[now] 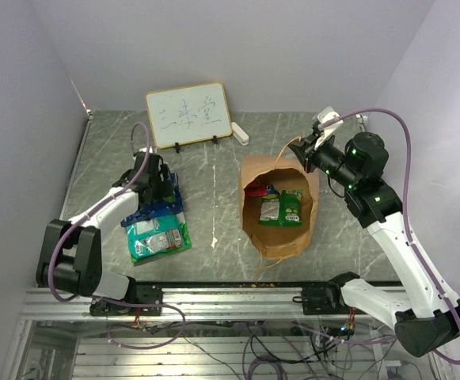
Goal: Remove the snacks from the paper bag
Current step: Place the snack at the center of the board, then take out the snack from the paper bag.
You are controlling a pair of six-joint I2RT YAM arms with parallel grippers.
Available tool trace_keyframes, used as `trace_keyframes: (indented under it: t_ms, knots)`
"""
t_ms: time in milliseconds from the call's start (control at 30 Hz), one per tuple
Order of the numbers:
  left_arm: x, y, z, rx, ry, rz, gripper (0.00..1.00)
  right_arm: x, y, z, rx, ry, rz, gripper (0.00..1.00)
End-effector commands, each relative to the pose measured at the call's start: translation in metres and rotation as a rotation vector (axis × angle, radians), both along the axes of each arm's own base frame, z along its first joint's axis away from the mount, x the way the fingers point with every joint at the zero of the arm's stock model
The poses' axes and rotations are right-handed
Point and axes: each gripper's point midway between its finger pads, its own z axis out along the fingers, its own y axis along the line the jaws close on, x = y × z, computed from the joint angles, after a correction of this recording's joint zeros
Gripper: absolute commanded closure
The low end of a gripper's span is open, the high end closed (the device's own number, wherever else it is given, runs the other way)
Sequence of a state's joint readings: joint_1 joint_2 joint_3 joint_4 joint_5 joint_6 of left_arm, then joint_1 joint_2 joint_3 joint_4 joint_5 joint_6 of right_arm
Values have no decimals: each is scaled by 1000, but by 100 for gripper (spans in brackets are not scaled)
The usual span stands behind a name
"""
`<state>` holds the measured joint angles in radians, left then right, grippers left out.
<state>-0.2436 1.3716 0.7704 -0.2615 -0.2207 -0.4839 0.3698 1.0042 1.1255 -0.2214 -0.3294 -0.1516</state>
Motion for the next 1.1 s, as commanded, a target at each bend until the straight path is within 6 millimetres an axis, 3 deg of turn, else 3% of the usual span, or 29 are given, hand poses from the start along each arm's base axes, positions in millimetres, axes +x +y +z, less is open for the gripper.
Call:
trace_keyframes:
  t_ms: [0, 167, 300, 400, 500, 767, 1067]
  knots:
    - [-8, 7, 5, -4, -13, 44, 13, 0, 5, 9, 18, -27, 18, 100]
    - [-6, 5, 38, 18, -57, -30, 11, -1, 5, 8, 19, -22, 22, 100]
    - [-1, -5, 80, -10, -126, -91, 0, -1, 6, 9, 24, -23, 26, 100]
    - [0, -25, 115, -89, -204, -139, 1, -1, 6, 9, 19, -20, 25, 100]
    - [-9, -64, 143, -178, -280, -226, 1, -2, 6, 8, 7, -17, 29, 100]
    - [-67, -170, 213, -325, -497, -488, 7, -10, 5, 7, -17, -23, 55, 100]
    - [-158, -256, 239, -168, -702, -852, 9, -10, 5, 15, -21, -31, 56, 100]
